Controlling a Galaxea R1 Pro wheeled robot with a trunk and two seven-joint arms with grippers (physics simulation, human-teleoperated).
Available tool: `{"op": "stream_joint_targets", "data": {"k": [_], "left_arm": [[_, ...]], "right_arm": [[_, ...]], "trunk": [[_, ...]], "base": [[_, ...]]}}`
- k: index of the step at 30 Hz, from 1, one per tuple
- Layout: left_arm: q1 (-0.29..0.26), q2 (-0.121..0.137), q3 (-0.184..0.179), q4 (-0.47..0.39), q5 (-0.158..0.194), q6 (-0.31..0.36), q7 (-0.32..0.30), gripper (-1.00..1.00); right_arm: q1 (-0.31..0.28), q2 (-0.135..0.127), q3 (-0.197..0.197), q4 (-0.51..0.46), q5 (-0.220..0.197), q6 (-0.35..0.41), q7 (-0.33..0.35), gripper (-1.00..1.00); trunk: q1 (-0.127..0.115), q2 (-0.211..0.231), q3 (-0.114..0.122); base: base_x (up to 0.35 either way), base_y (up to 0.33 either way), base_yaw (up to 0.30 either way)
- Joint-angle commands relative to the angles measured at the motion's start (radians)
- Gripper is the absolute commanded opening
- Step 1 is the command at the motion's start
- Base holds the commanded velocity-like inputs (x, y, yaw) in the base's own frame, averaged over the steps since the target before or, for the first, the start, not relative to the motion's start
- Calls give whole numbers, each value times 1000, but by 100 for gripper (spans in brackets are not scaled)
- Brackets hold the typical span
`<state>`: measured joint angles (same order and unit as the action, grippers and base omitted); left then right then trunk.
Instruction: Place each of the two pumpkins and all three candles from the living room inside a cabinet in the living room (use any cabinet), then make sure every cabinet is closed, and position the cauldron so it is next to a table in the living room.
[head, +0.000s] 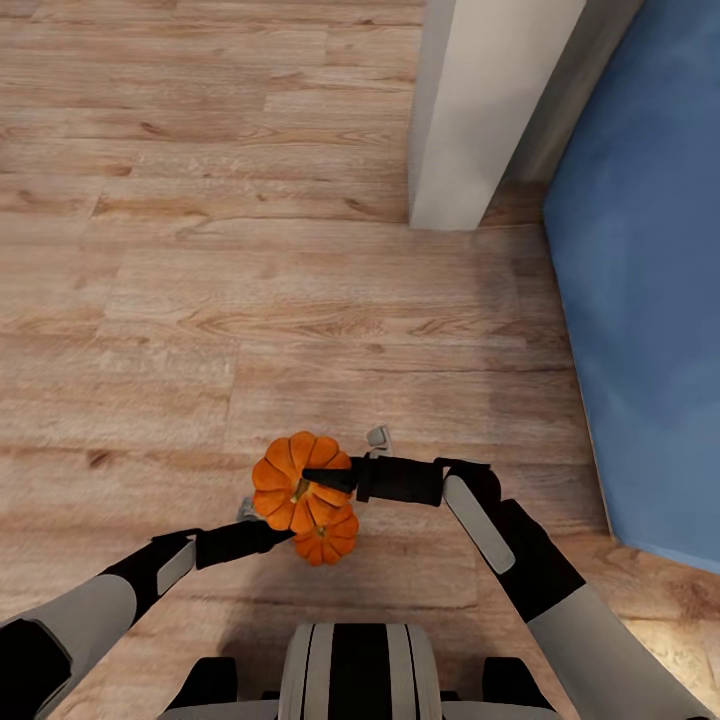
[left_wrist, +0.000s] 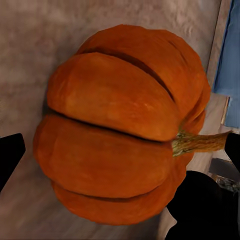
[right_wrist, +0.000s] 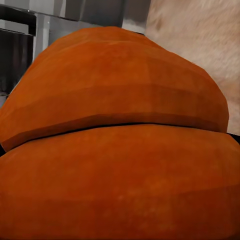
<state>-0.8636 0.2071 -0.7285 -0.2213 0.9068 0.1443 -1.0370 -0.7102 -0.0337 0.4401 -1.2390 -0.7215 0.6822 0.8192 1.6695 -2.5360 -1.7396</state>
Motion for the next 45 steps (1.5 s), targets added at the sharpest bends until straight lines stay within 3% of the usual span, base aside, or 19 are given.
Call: {"op": "stream_joint_targets", "data": {"k": [1, 7, 28, 31, 36, 45], "left_arm": [[1, -1, 8, 1, 0, 0, 0, 100], [1, 8, 64, 1, 1, -45, -1, 100], [1, 7, 70, 15, 0, -54, 6, 100], [1, 4, 69, 16, 0, -54, 37, 100], [1, -4, 66, 16, -2, -54, 139, 100], [1, -27, 64, 17, -3, -54, 150, 100]], "right_arm": [[0, 0, 0, 0, -1, 0, 1, -100], [0, -1, 0, 0, -5, 0, 4, -100], [0, -2, -1, 1, -6, 0, 0, -100], [0, -2, -1, 1, -6, 0, 0, -100], [0, -2, -1, 1, -6, 0, 0, -100], [0, -3, -2, 1, -6, 0, -1, -100]], "trunk": [[0, 0, 0], [0, 0, 0], [0, 0, 0], [0, 0, 0], [0, 0, 0], [0, 0, 0]], "base": [[0, 0, 0], [0, 0, 0], [0, 0, 0], [0, 0, 0], [0, 0, 0], [0, 0, 0]]}}
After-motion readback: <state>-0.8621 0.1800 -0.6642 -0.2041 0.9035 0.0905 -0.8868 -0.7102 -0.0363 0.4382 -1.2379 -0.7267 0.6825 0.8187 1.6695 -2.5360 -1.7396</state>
